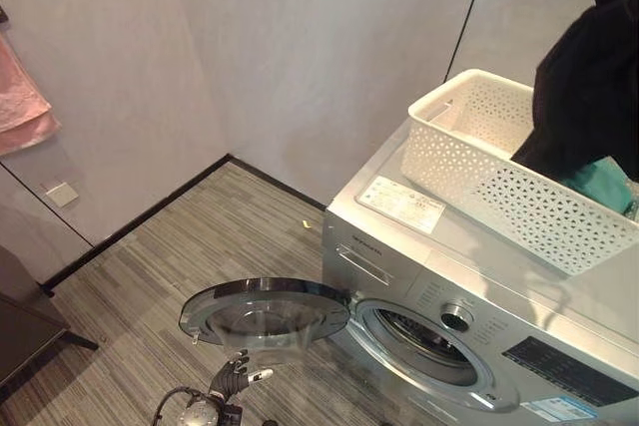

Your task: Grab the laundry basket,head to the washer,open it,put in the laundry and shut it.

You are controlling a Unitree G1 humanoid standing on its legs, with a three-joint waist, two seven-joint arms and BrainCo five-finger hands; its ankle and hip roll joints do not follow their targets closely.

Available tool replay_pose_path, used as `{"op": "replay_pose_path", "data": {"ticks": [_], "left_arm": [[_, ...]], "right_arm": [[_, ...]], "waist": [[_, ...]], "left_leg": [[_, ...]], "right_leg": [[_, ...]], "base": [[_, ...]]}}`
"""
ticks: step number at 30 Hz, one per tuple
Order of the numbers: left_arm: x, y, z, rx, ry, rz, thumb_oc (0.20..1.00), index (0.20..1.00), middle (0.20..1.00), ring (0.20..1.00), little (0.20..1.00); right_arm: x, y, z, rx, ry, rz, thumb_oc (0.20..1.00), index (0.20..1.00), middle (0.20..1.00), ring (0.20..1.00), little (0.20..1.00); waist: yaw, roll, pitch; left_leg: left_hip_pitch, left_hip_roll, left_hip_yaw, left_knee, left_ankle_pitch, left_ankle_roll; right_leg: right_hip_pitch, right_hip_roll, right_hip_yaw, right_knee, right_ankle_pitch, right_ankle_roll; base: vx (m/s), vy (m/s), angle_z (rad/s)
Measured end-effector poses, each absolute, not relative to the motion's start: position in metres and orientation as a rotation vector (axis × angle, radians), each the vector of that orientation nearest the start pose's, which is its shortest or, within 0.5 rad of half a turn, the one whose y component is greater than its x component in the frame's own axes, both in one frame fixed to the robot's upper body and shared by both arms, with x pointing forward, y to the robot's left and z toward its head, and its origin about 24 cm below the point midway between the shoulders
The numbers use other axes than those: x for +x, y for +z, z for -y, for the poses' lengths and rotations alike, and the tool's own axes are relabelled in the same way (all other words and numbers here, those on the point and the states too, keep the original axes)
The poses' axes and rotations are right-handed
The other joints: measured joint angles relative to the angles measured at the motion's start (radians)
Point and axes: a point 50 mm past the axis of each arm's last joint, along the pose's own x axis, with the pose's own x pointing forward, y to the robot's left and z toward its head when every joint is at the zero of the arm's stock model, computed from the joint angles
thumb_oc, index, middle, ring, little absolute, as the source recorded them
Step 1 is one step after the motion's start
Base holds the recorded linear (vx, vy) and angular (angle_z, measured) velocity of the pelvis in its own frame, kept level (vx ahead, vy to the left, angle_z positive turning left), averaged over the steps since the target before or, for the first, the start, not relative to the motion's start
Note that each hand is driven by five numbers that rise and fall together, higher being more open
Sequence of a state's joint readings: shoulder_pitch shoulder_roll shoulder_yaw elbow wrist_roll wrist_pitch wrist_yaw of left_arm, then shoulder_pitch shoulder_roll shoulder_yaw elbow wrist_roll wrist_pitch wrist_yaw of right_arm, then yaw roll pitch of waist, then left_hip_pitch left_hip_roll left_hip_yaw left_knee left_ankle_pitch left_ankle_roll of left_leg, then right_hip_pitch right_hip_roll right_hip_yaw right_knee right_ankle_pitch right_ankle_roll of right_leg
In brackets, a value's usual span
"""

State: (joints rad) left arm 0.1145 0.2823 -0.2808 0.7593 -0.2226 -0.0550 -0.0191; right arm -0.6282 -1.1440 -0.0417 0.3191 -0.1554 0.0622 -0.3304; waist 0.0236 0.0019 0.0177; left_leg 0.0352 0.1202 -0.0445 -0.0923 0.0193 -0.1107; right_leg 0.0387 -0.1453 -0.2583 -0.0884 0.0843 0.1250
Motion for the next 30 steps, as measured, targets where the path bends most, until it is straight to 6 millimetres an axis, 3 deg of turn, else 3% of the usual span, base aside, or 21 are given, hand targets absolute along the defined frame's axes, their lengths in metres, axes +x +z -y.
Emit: {"op": "replay_pose_path", "data": {"ticks": [3,7,10,12,16,18,19,20,21,22,23,24,25,27,28,29,30], "left_arm": [[0.140,-0.126,-0.197,0.136,-0.075,-0.838,1.000,1.000,1.000,1.000,1.000],[0.146,-0.124,-0.198,0.143,-0.069,-0.823,1.000,1.000,1.000,1.000,1.000],[0.147,-0.124,-0.196,0.158,-0.081,-0.820,1.000,1.000,1.000,1.000,1.000],[0.148,-0.124,-0.196,0.163,-0.081,-0.816,1.000,1.000,1.000,1.000,1.000],[0.150,-0.123,-0.198,0.182,-0.066,-0.810,1.000,1.000,1.000,1.000,1.000],[0.162,-0.116,-0.201,0.179,-0.040,-0.767,1.000,1.000,1.000,1.000,1.000],[0.168,-0.111,-0.203,0.192,-0.040,-0.740,1.000,1.000,1.000,1.000,1.000],[0.167,-0.107,-0.208,0.203,-0.030,-0.722,1.000,1.000,1.000,1.000,1.000],[0.171,-0.107,-0.213,0.188,0.009,-0.720,1.000,1.000,1.000,1.000,1.000],[0.168,-0.109,-0.214,0.171,0.032,-0.737,1.000,1.000,1.000,1.000,1.000],[0.167,-0.110,-0.215,0.155,0.058,-0.736,1.000,1.000,1.000,1.000,1.000],[0.166,-0.109,-0.219,0.155,0.082,-0.735,1.000,1.000,1.000,1.000,1.000],[0.163,-0.110,-0.223,0.147,0.108,-0.739,1.000,1.000,1.000,1.000,1.000],[0.161,-0.109,-0.223,0.139,0.126,-0.736,1.000,1.000,1.000,1.000,1.000],[0.157,-0.107,-0.234,0.166,0.147,-0.728,1.000,1.000,1.000,1.000,1.000],[0.156,-0.108,-0.234,0.167,0.150,-0.739,1.000,1.000,1.000,1.000,1.000],[0.145,-0.114,-0.229,0.148,0.158,-0.771,1.000,1.000,1.000,1.000,1.000]], "right_arm": [[0.273,0.333,0.344,-1.111,-0.799,0.621,0.200,0.200,0.200,0.200,0.200],[0.257,0.353,0.346,-1.118,-0.881,0.705,0.200,0.200,0.200,0.200,0.200],[0.250,0.358,0.343,-1.127,-0.894,0.742,0.200,0.200,0.200,0.200,0.200],[0.234,0.358,0.336,-1.122,-0.896,0.810,0.200,0.200,0.200,0.200,0.200],[0.225,0.354,0.309,-1.037,-0.837,0.953,0.200,0.200,0.200,0.200,0.200],[0.219,0.344,0.287,-0.978,-0.760,1.045,0.200,0.200,0.200,0.200,0.200],[0.218,0.339,0.283,-0.934,-0.750,1.061,0.200,0.200,0.200,0.200,0.200],[0.219,0.335,0.274,-0.846,-0.731,1.102,0.200,0.200,0.200,0.200,0.200],[0.216,0.337,0.261,-0.810,-0.685,1.176,0.200,0.200,0.200,0.200,0.200],[0.215,0.335,0.259,-0.844,-0.661,1.169,0.200,0.200,0.200,0.200,0.200],[0.217,0.336,0.257,-0.850,-0.647,1.168,0.200,0.200,0.200,0.200,0.200],[0.220,0.336,0.255,-0.866,-0.624,1.167,0.200,0.200,0.200,0.200,0.200],[0.221,0.335,0.254,-0.869,-0.610,1.169,0.200,0.200,0.200,0.200,0.200],[0.225,0.330,0.248,-0.861,-0.575,1.164,0.200,0.200,0.200,0.200,0.200],[0.227,0.330,0.242,-0.862,-0.539,1.175,0.200,0.200,0.200,0.200,0.200],[0.227,0.330,0.242,-0.863,-0.535,1.181,0.200,0.200,0.200,0.200,0.200],[0.231,0.327,0.240,-0.834,-0.526,1.176,0.200,0.200,0.200,0.200,0.200]], "waist": [[-0.003,-0.010,0.009],[-0.012,-0.028,0.021],[-0.024,-0.043,0.029],[-0.043,-0.041,0.031],[-0.074,-0.044,0.062],[-0.092,-0.044,0.113],[-0.098,-0.067,0.116],[-0.063,-0.060,0.113],[-0.032,-0.019,0.154],[-0.073,-0.002,0.151],[-0.071,0.001,0.149],[-0.057,-0.005,0.146],[-0.036,-0.008,0.143],[0.013,-0.019,0.122],[0.054,-0.061,0.096],[0.058,-0.066,0.091],[0.056,-0.041,0.078]], "left_leg": [[0.001,-0.012,0.001,0.000,-0.001,0.003],[0.006,-0.038,0.005,0.000,-0.004,0.019],[0.016,-0.061,0.030,0.000,-0.013,0.034],[0.018,-0.082,0.033,0.000,-0.015,0.047],[0.055,-0.111,0.099,0.004,-0.029,0.070],[0.072,-0.115,0.158,0.001,-0.044,0.102],[0.052,-0.136,0.205,0.063,-0.060,0.110],[-0.009,-0.119,0.272,0.126,-0.092,0.155],[-0.023,-0.053,0.318,0.129,-0.117,0.129],[-0.032,-0.043,0.303,0.131,-0.100,0.138],[-0.015,-0.042,0.319,0.120,-0.084,0.124],[0.007,-0.038,0.332,0.126,-0.084,0.127],[0.025,-0.033,0.353,0.124,-0.084,0.127],[0.032,-0.015,0.397,0.132,-0.082,0.125],[0.019,-0.020,0.415,0.150,-0.080,0.122],[0.011,-0.022,0.413,0.162,-0.080,0.121],[-0.012,0.021,0.406,0.199,-0.066,0.120]], "right_leg": [[0.001,-0.013,0.001,0.000,0.002,0.005],[0.002,-0.038,0.005,0.000,0.005,0.017],[-0.003,-0.060,0.026,0.001,0.011,0.028],[-0.002,-0.081,0.033,0.001,0.015,0.033],[-0.025,-0.108,0.088,0.035,0.023,0.042],[-0.060,-0.114,0.080,0.071,0.066,0.017],[-0.088,-0.110,0.059,0.053,0.127,0.046],[-0.120,-0.078,0.057,-0.021,0.239,0.063],[-0.209,-0.036,0.053,0.134,0.153,0.064],[-0.206,-0.031,0.046,0.236,0.042,0.000],[-0.207,-0.036,0.032,0.349,-0.061,-0.023],[-0.146,-0.044,0.020,0.399,-0.165,-0.021],[-0.115,-0.049,0.028,0.453,-0.228,-0.006],[-0.084,-0.055,0.038,0.469,-0.284,0.025],[-0.015,-0.060,0.059,0.287,-0.255,0.013],[0.022,-0.044,0.057,0.213,-0.251,0.012],[0.063,0.005,0.051,0.129,-0.182,-0.020]], "base": [[-0.05,0.088,0.01],[-0.07,0.138,-0.03],[-0.09,0.187,-0.15],[-0.12,0.150,-0.08],[-0.14,0.077,-0.49],[-0.32,0.047,-0.90],[-0.40,0.021,-1.24],[-0.31,-0.093,-2.06],[-0.11,-0.061,-1.49],[-0.15,-0.102,-0.94],[-0.14,-0.139,-0.11],[-0.20,-0.199,-0.49],[-0.20,-0.206,-0.57],[-0.14,-0.225,-0.80],[-0.13,-0.275,-0.82],[-0.14,-0.270,-0.52],[-0.13,-0.244,-0.08]]}}
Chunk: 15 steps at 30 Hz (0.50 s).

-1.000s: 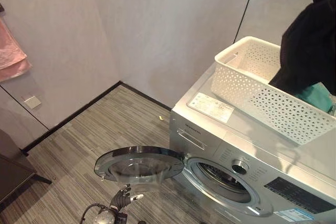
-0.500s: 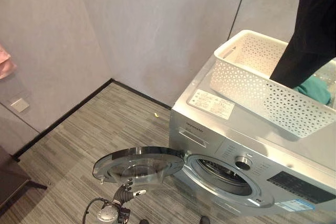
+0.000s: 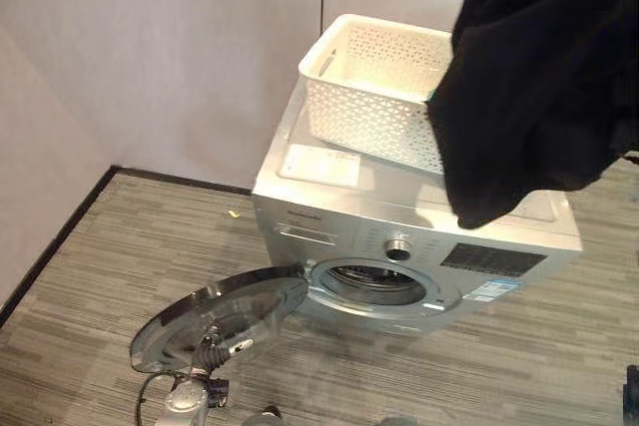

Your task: Grab the laundry basket,head to the washer,open it,put in the laundry and shut it.

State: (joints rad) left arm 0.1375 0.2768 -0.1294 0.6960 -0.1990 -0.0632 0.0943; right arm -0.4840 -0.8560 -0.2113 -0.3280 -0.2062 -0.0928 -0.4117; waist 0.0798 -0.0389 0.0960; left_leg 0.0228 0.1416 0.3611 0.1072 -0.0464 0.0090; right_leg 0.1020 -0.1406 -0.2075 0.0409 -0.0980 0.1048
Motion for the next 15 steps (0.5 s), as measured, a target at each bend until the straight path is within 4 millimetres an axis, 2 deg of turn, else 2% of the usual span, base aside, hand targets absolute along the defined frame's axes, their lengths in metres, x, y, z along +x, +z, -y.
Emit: {"op": "replay_pose_path", "data": {"ticks": [1,2,3,4,5,6,8,12,15], "left_arm": [[0.145,-0.115,-0.226,0.144,0.157,-0.768,1.000,1.000,1.000,1.000,1.000],[0.142,-0.116,-0.225,0.140,0.155,-0.774,1.000,1.000,1.000,1.000,1.000],[0.146,-0.117,-0.214,0.109,0.146,-0.766,1.000,1.000,1.000,1.000,1.000],[0.144,-0.119,-0.209,0.097,0.143,-0.771,1.000,1.000,1.000,1.000,1.000],[0.140,-0.120,-0.207,0.092,0.140,-0.780,1.000,1.000,1.000,1.000,1.000],[0.139,-0.120,-0.211,0.096,0.152,-0.785,1.000,1.000,1.000,1.000,1.000],[0.146,-0.117,-0.213,0.088,0.159,-0.760,1.000,1.000,1.000,1.000,1.000],[0.152,-0.116,-0.206,0.088,0.130,-0.749,1.000,1.000,1.000,1.000,1.000],[0.151,-0.116,-0.207,0.090,0.130,-0.752,1.000,1.000,1.000,1.000,1.000]], "right_arm": [[0.233,0.325,0.241,-0.819,-0.523,1.161,0.200,0.200,0.200,0.200,0.200],[0.235,0.322,0.242,-0.804,-0.526,1.149,0.200,0.200,0.200,0.200,0.200],[0.236,0.323,0.246,-0.810,-0.538,1.132,0.200,0.200,0.200,0.200,0.200],[0.236,0.322,0.246,-0.823,-0.536,1.124,0.200,0.200,0.200,0.200,0.200],[0.236,0.321,0.246,-0.824,-0.533,1.119,0.200,0.200,0.200,0.200,0.200],[0.237,0.315,0.246,-0.819,-0.524,1.105,0.200,0.200,0.200,0.200,0.200],[0.235,0.311,0.250,-0.826,-0.527,1.090,0.200,0.200,0.200,0.200,0.200],[0.232,0.312,0.250,-0.823,-0.527,1.104,0.200,0.200,0.200,0.200,0.200],[0.224,0.318,0.248,-0.807,-0.519,1.152,0.200,0.200,0.200,0.200,0.200]], "waist": [[0.002,-0.019,0.000],[0.002,-0.029,-0.010],[-0.002,-0.021,-0.016],[-0.003,-0.006,-0.023],[-0.006,0.017,-0.034],[-0.014,0.005,-0.050],[-0.019,-0.014,-0.046],[-0.026,-0.008,-0.047],[-0.015,0.001,-0.044]], "left_leg": [[-0.035,0.005,-0.008,0.035,-0.014,-0.004],[-0.062,-0.011,-0.043,0.026,-0.016,-0.003],[-0.095,-0.039,-0.078,-0.054,0.030,-0.012],[-0.111,-0.044,-0.083,-0.074,0.068,-0.009],[-0.125,-0.044,-0.078,-0.084,0.136,-0.003],[-0.119,-0.036,-0.097,-0.084,0.145,-0.019],[-0.130,-0.039,-0.112,-0.077,0.150,-0.026],[-0.128,-0.043,-0.159,-0.104,0.166,-0.050],[-0.129,-0.045,-0.164,-0.111,0.171,-0.055]], "right_leg": [[0.010,-0.004,0.003,-0.027,0.014,-0.009],[0.012,-0.008,0.003,-0.046,0.014,-0.011],[0.019,0.006,-0.006,-0.069,0.028,-0.023],[0.028,0.023,-0.016,-0.077,0.028,-0.023],[0.040,0.051,-0.021,-0.083,0.028,-0.025],[0.057,0.063,-0.034,-0.098,0.025,-0.025],[0.072,0.072,-0.052,-0.123,0.024,-0.029],[0.095,0.091,-0.104,-0.133,0.013,-0.032],[0.097,0.093,-0.108,-0.131,0.012,-0.033]], "base": [[-0.14,-0.242,0.01],[-0.13,-0.207,0.07],[-0.09,-0.146,0.16],[-0.10,-0.141,0.15],[-0.12,-0.166,0.28],[-0.14,-0.200,0.31],[-0.06,-0.134,0.39],[-0.02,-0.091,0.41],[-0.03,-0.093,0.13]]}}
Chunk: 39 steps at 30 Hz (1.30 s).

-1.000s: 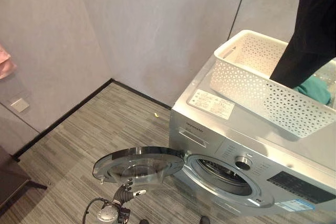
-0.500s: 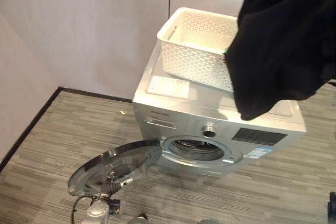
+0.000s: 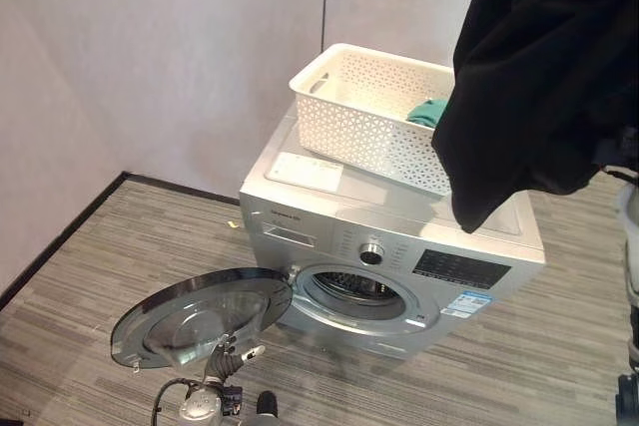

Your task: Grab the laundry basket,head to the washer,open it,put in the laundry and shut it.

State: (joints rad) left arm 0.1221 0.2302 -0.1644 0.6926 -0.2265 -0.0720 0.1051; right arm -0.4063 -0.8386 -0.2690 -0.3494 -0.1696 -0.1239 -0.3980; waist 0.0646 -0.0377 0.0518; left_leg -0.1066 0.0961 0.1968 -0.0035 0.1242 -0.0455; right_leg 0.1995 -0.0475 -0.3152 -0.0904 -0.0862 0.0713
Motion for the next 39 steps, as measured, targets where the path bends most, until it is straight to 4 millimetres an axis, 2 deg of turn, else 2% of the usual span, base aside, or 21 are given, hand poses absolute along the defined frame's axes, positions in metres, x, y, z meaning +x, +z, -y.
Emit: {"op": "replay_pose_path", "data": {"ticks": [5,8,11,12,13,14,15,16,17,18,21,22,23,24,27,31,33,36,39], "left_arm": [[0.156,-0.115,-0.202,0.094,0.105,-0.740,1.000,1.000,1.000,1.000,1.000],[0.171,-0.107,-0.201,0.111,0.082,-0.699,1.000,1.000,1.000,1.000,1.000],[0.187,-0.092,-0.199,0.130,0.054,-0.619,1.000,1.000,1.000,1.000,1.000],[0.191,-0.089,-0.200,0.137,0.049,-0.603,1.000,1.000,1.000,1.000,1.000],[0.193,-0.086,-0.200,0.140,0.044,-0.588,1.000,1.000,1.000,1.000,1.000],[0.203,-0.075,-0.198,0.151,0.032,-0.531,1.000,1.000,1.000,1.000,1.000],[0.209,-0.069,-0.197,0.170,0.020,-0.499,1.000,1.000,1.000,1.000,1.000],[0.215,-0.061,-0.194,0.178,0.007,-0.457,1.000,1.000,1.000,1.000,1.000],[0.217,-0.058,-0.193,0.179,0.004,-0.442,1.000,1.000,1.000,1.000,1.000],[0.225,-0.051,-0.192,0.182,-0.001,-0.408,1.000,1.000,1.000,1.000,1.000],[0.233,-0.039,-0.190,0.188,-0.008,-0.349,1.000,1.000,1.000,1.000,1.000],[0.232,-0.039,-0.191,0.189,-0.006,-0.345,1.000,1.000,1.000,1.000,1.000],[0.227,-0.042,-0.195,0.195,-0.003,-0.359,1.000,1.000,1.000,1.000,1.000],[0.223,-0.045,-0.197,0.195,0.000,-0.372,1.000,1.000,1.000,1.000,1.000],[0.212,-0.051,-0.200,0.189,0.004,-0.403,1.000,1.000,1.000,1.000,1.000],[0.196,-0.060,-0.200,0.176,-0.019,-0.451,1.000,1.000,1.000,1.000,1.000],[0.187,-0.061,-0.202,0.167,-0.028,-0.460,1.000,1.000,1.000,1.000,1.000],[0.190,-0.054,-0.200,0.164,-0.066,-0.426,1.000,1.000,1.000,1.000,1.000],[0.201,-0.032,-0.200,0.192,-0.122,-0.332,1.000,1.000,1.000,1.000,1.000]], "right_arm": [[0.205,0.330,0.253,-0.804,-0.546,1.236,0.200,0.200,0.200,0.200,0.200],[0.199,0.343,0.254,-0.827,-0.562,1.282,0.200,0.200,0.200,0.200,0.200],[0.200,0.348,0.250,-0.805,-0.522,1.299,0.200,0.200,0.200,0.200,0.200],[0.202,0.347,0.247,-0.788,-0.500,1.298,0.200,0.200,0.200,0.200,0.200],[0.204,0.345,0.245,-0.782,-0.484,1.296,0.200,0.200,0.200,0.200,0.200],[0.202,0.337,0.247,-0.782,-0.468,1.267,0.200,0.200,0.200,0.200,0.200],[0.202,0.330,0.248,-0.776,-0.452,1.240,0.200,0.200,0.200,0.200,0.200],[0.202,0.320,0.248,-0.764,-0.427,1.197,0.200,0.200,0.200,0.200,0.200],[0.202,0.313,0.248,-0.752,-0.411,1.168,0.200,0.200,0.200,0.200,0.200],[0.204,0.301,0.247,-0.731,-0.375,1.120,0.200,0.200,0.200,0.200,0.200],[0.212,0.278,0.242,-0.709,-0.244,1.003,0.200,0.200,0.200,0.200,0.200],[0.215,0.270,0.241,-0.688,-0.212,0.964,0.200,0.200,0.200,0.200,0.200],[0.221,0.251,0.235,-0.643,-0.139,0.880,0.200,0.200,0.200,0.200,0.200],[0.224,0.241,0.231,-0.624,-0.087,0.828,0.200,0.200,0.200,0.200,0.200],[0.227,0.217,0.224,-0.598,0.042,0.699,0.200,0.200,0.200,0.200,0.200],[0.219,0.178,0.223,-0.504,0.192,0.488,0.200,0.200,0.200,0.200,0.200],[0.205,0.141,0.222,-0.426,0.302,0.276,0.200,0.200,0.200,0.200,0.200],[0.196,0.115,0.220,-0.370,0.375,0.126,0.200,0.200,0.200,0.200,0.200],[0.194,0.105,0.216,-0.319,0.434,0.064,0.200,0.200,0.200,0.200,0.200]], "waist": [[-0.013,0.011,0.018],[-0.024,0.015,0.044],[-0.035,0.011,0.063],[-0.038,-0.013,0.070],[-0.038,-0.023,0.075],[-0.076,-0.035,0.073],[-0.096,-0.027,0.069],[-0.125,-0.009,0.060],[-0.133,-0.006,0.057],[-0.136,-0.010,0.056],[-0.130,-0.015,0.051],[-0.130,-0.016,0.050],[-0.128,-0.015,0.049],[-0.128,-0.014,0.049],[-0.123,-0.006,0.046],[-0.133,0.011,0.029],[-0.137,0.025,0.008],[-0.150,0.030,0.005],[-0.160,0.031,0.003]], "left_leg": [[-0.011,-0.010,-0.033,0.013,0.008,-0.002],[-0.034,0.007,-0.058,0.035,0.015,-0.013],[-0.026,0.020,-0.109,0.019,0.035,-0.043],[-0.020,0.016,-0.128,0.029,0.003,-0.039],[-0.011,0.013,-0.103,0.045,-0.016,-0.011],[0.005,0.034,-0.052,0.132,-0.086,-0.002],[0.030,0.042,-0.039,0.115,-0.089,-0.008],[0.073,0.048,-0.045,0.041,-0.097,-0.019],[0.097,0.043,-0.045,0.003,-0.091,-0.039],[0.126,0.029,-0.047,-0.021,-0.081,-0.033],[0.138,0.001,-0.048,-0.025,-0.085,-0.022],[0.139,-0.002,-0.048,-0.025,-0.086,-0.020],[0.142,-0.008,-0.045,-0.031,-0.087,-0.019],[0.144,-0.010,-0.042,-0.035,-0.087,-0.018],[0.152,-0.017,-0.022,-0.040,-0.086,-0.017],[0.174,-0.014,0.001,-0.062,-0.080,-0.021],[0.176,-0.010,0.023,-0.088,-0.068,-0.023],[0.176,-0.004,0.035,-0.088,-0.067,-0.022],[0.176,-0.005,0.042,-0.088,-0.067,-0.022]], "right_leg": [[0.013,0.003,-0.028,0.002,-0.005,-0.001],[0.002,0.019,-0.036,0.003,0.003,-0.019],[-0.019,0.020,-0.027,0.034,-0.003,-0.043],[-0.020,-0.005,-0.021,0.038,-0.003,-0.048],[-0.019,-0.014,-0.009,0.039,0.000,-0.045],[-0.014,-0.038,-0.012,0.035,0.009,-0.041],[-0.009,-0.038,-0.011,0.035,0.009,-0.040],[-0.002,-0.031,-0.012,0.035,0.008,-0.032],[0.003,-0.026,-0.012,0.036,0.009,-0.029],[0.009,-0.043,-0.005,0.037,0.018,-0.014],[0.012,-0.073,0.009,0.039,0.020,-0.002],[0.013,-0.076,0.010,0.038,0.020,-0.001],[0.010,-0.082,0.020,0.038,0.020,0.000],[0.008,-0.085,0.034,0.034,0.020,0.005],[0.004,-0.091,0.062,0.030,0.021,0.021],[0.004,-0.090,0.086,0.019,0.025,0.033],[-0.019,-0.088,0.114,0.019,0.027,0.039],[-0.024,-0.087,0.125,0.014,0.036,0.045],[-0.025,-0.089,0.136,0.007,0.042,0.049]], "base": [[-0.10,-0.068,0.21],[-0.21,-0.008,0.08],[-0.10,0.073,-0.15],[-0.03,0.097,-0.31],[0.01,0.179,-0.31],[0.06,0.123,-0.09],[0.07,0.174,0.10],[0.04,0.114,0.15],[0.02,0.078,0.06],[0.00,0.100,-0.01],[-0.01,0.108,0.00],[0.01,0.087,-0.02],[0.00,0.093,-0.07],[0.00,0.091,-0.13],[0.00,0.056,-0.20],[-0.01,0.067,-0.20],[-0.01,0.037,-0.37],[0.00,0.021,-0.14],[0.01,0.021,-0.07]]}}
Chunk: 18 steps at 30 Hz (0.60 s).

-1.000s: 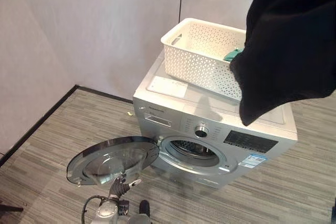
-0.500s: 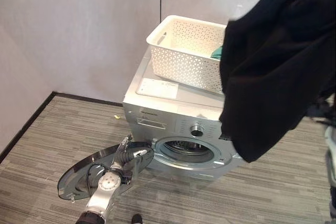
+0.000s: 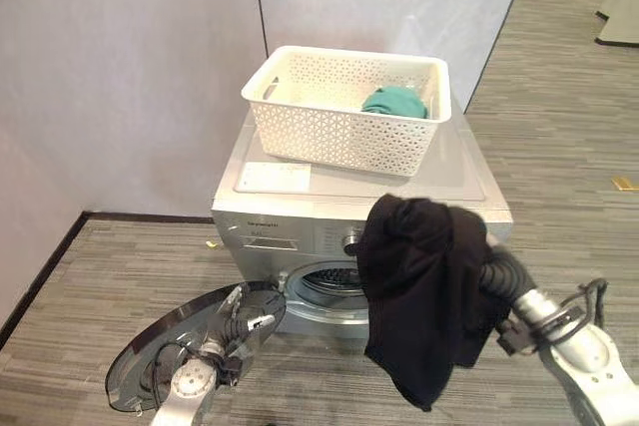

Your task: Grab the laundry basket,head to the washer,open it,put in the laundry and shut it.

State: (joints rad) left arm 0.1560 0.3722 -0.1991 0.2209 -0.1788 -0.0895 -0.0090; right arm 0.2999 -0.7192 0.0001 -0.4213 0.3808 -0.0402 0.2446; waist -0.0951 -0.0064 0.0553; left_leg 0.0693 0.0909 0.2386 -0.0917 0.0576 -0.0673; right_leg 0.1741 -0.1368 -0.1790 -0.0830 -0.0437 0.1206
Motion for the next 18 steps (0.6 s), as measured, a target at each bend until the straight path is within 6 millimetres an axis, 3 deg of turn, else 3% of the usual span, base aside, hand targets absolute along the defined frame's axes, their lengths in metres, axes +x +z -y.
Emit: {"op": "replay_pose_path", "data": {"ticks": [8,12,18], "left_arm": [[0.219,0.002,-0.184,0.280,-0.309,-0.197,1.000,1.000,1.000,1.000,1.000],[0.229,0.019,-0.162,0.280,-0.415,-0.110,1.000,1.000,1.000,1.000,1.000],[0.229,0.021,-0.148,0.357,-0.521,-0.091,1.000,1.000,1.000,1.000,1.000]], "right_arm": [[0.205,0.110,0.207,-0.298,0.467,0.099,0.200,0.200,0.200,0.200,0.200],[0.210,0.114,0.207,-0.305,0.461,0.117,0.200,0.200,0.200,0.200,0.200],[0.215,0.111,0.208,-0.292,0.405,0.126,0.200,0.200,0.200,0.200,0.200]], "waist": [[0.012,0.004,-0.002],[0.027,0.015,-0.006],[0.030,0.026,-0.001]], "left_leg": [[-0.002,-0.001,0.007,0.000,0.001,0.001],[-0.022,-0.009,-0.025,0.000,0.010,0.006],[-0.036,-0.015,-0.058,0.000,0.018,0.007]], "right_leg": [[-0.002,0.000,0.005,-0.004,0.006,0.000],[0.000,-0.001,-0.026,-0.004,0.006,0.000],[0.004,0.000,-0.057,-0.004,0.004,0.000]], "base": [[0.00,0.000,-0.02],[-0.01,-0.012,0.21],[0.00,-0.015,0.17]]}}
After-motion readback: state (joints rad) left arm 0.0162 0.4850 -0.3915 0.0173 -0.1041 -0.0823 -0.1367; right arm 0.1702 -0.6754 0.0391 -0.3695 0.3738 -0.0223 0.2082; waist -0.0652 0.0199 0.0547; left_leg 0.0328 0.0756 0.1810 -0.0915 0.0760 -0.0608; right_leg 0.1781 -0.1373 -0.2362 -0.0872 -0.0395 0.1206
